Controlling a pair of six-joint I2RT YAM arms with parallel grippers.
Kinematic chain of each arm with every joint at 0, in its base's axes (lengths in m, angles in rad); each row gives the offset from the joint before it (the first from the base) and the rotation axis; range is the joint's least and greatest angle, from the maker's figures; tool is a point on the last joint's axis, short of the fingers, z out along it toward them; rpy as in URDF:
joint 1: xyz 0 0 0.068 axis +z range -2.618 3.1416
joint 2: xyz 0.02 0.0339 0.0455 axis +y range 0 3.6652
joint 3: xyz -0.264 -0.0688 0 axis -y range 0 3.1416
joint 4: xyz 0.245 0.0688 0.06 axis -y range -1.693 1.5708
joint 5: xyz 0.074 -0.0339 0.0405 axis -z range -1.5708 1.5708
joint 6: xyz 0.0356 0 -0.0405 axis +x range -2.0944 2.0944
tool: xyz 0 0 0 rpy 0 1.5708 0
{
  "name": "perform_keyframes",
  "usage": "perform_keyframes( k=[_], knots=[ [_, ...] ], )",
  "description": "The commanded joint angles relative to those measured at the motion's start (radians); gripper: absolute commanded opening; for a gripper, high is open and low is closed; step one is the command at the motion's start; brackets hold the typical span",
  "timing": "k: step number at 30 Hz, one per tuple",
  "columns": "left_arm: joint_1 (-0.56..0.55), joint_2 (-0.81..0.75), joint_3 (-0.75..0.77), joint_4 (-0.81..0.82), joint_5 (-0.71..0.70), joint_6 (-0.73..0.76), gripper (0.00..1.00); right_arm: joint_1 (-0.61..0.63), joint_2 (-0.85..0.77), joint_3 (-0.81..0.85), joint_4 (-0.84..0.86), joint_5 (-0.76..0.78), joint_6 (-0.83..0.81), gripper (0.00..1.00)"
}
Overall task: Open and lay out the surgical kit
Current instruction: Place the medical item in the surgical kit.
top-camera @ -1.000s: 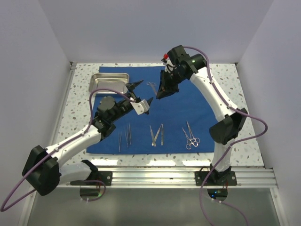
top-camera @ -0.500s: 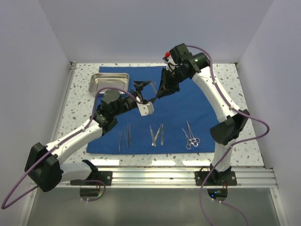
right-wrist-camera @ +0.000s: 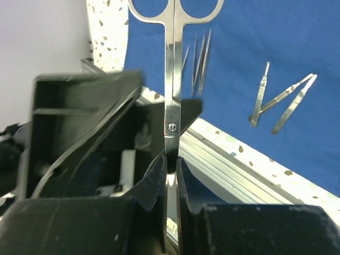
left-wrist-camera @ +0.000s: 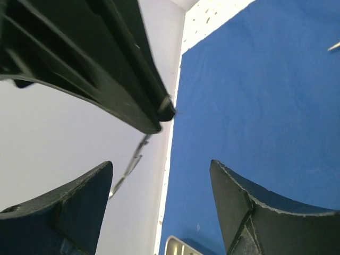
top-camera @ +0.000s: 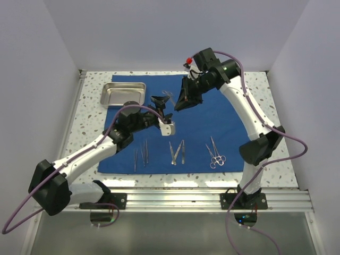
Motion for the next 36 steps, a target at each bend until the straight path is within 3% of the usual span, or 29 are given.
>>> perform_keyframes(
  k=[1, 17, 20, 21, 22, 27, 31, 32, 34, 35, 36],
  knots=[
    [-0.006, 0.036, 0.007, 0.065, -0.032, 0.042, 0.77, 0.005, -0.064, 0.029, -0.056, -0.076, 0.015, 0.0],
    [-0.02, 0.124, 0.047, 0.2, -0.121, 0.042, 0.55, 0.022, -0.111, -0.069, -0.059, -0.093, 0.0, 0.0],
    [-0.02, 0.14, 0.07, 0.197, -0.13, 0.018, 0.26, 0.022, -0.11, -0.072, -0.067, -0.09, -0.009, 0.0],
    [-0.02, 0.144, 0.084, 0.195, -0.133, 0.013, 0.03, 0.023, -0.108, -0.072, -0.067, -0.088, -0.011, 0.0],
    [-0.02, 0.153, 0.088, 0.201, -0.141, -0.006, 0.0, 0.022, -0.108, -0.071, -0.068, -0.084, -0.014, 0.0],
    [-0.021, 0.159, 0.101, 0.235, -0.176, -0.059, 0.0, 0.022, -0.101, -0.057, -0.067, -0.082, -0.014, 0.0],
    [-0.02, 0.173, 0.172, 0.206, -0.222, -0.297, 0.0, 0.019, -0.075, 0.0, -0.083, -0.055, -0.017, 0.0],
    [-0.02, 0.182, 0.206, 0.116, -0.248, -0.336, 0.0, 0.01, -0.065, 0.021, -0.093, -0.042, -0.02, 0.0],
    [-0.017, 0.225, 0.312, 0.007, -0.25, -0.433, 0.0, -0.001, -0.029, 0.104, -0.128, 0.003, -0.023, 0.46],
    [-0.015, 0.236, 0.337, -0.065, -0.245, -0.465, 0.0, -0.013, -0.015, 0.135, -0.139, 0.019, -0.023, 0.6],
    [-0.014, 0.246, 0.369, -0.093, -0.231, -0.494, 0.0, -0.02, -0.006, 0.187, -0.143, 0.036, -0.023, 0.86]
  ],
)
